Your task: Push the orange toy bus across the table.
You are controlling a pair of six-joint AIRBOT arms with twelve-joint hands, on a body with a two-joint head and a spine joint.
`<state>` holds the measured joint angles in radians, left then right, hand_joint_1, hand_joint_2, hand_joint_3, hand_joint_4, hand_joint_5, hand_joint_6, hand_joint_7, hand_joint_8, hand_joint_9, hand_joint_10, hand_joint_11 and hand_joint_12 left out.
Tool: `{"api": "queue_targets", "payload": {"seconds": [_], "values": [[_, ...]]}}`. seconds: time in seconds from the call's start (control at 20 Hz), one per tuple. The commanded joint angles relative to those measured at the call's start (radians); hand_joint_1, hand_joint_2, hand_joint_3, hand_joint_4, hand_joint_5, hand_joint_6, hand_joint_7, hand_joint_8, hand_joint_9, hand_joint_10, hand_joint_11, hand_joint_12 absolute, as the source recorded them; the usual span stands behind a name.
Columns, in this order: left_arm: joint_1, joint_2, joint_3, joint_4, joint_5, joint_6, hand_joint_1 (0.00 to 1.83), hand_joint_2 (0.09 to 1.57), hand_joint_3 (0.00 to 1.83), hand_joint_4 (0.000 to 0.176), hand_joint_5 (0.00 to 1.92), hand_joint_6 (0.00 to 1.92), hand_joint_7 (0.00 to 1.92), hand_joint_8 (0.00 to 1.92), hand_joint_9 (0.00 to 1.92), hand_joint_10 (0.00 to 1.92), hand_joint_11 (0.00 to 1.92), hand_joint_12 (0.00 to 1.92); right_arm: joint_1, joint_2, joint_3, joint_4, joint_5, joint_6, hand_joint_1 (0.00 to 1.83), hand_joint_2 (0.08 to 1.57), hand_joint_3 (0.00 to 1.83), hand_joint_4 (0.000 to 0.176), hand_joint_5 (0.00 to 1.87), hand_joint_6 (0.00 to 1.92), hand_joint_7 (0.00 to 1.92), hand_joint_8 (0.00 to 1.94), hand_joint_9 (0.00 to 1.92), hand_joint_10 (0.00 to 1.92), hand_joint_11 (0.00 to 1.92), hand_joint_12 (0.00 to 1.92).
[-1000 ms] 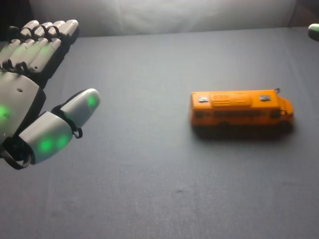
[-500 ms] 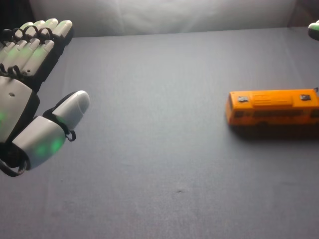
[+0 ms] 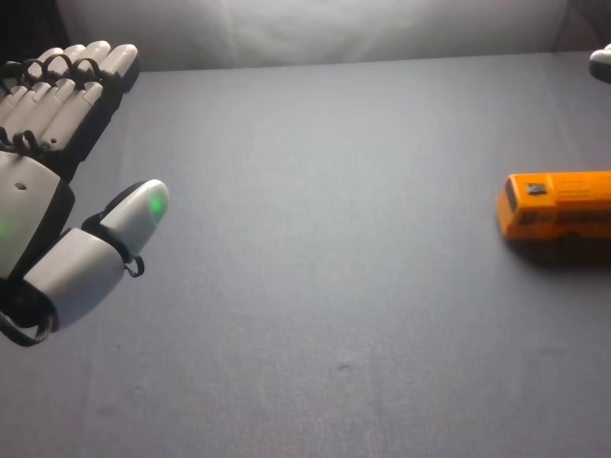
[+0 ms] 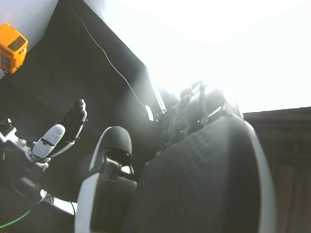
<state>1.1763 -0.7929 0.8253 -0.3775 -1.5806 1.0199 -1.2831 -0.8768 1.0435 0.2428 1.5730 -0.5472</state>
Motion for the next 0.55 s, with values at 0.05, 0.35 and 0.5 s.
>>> {"api": "queue_targets", "payload": {"seconds": [0.05, 0.35, 0.5], "values": [[-0.005, 0.004, -0.007, 0.031, -0.120, -0.004, 0.13, 1.51, 0.00, 0.000, 0.04, 0.00, 0.01, 0.00, 0.00, 0.00, 0.00, 0.00, 0.002, 0.004, -0.003, 0.014, 0.126, 0.006, 0.79, 1.42, 0.00, 0.000, 0.55, 0.00, 0.54, 0.00, 0.45, 0.00, 0.36, 0.05], [0.000, 0.003, -0.012, 0.029, -0.136, -0.005, 0.17, 1.51, 0.00, 0.000, 0.04, 0.00, 0.04, 0.00, 0.00, 0.00, 0.00, 0.00, 0.002, 0.006, -0.008, 0.013, 0.154, 0.006, 0.75, 1.41, 0.00, 0.000, 0.62, 0.01, 0.59, 0.01, 0.54, 0.02, 0.52, 0.12], [0.005, 0.004, -0.014, 0.029, -0.145, -0.005, 0.20, 1.51, 0.00, 0.000, 0.04, 0.00, 0.03, 0.00, 0.00, 0.00, 0.00, 0.00, 0.002, 0.007, -0.010, 0.010, 0.165, 0.004, 0.74, 1.44, 0.00, 0.000, 0.61, 0.00, 0.63, 0.00, 0.61, 0.01, 0.59, 0.10]]}}
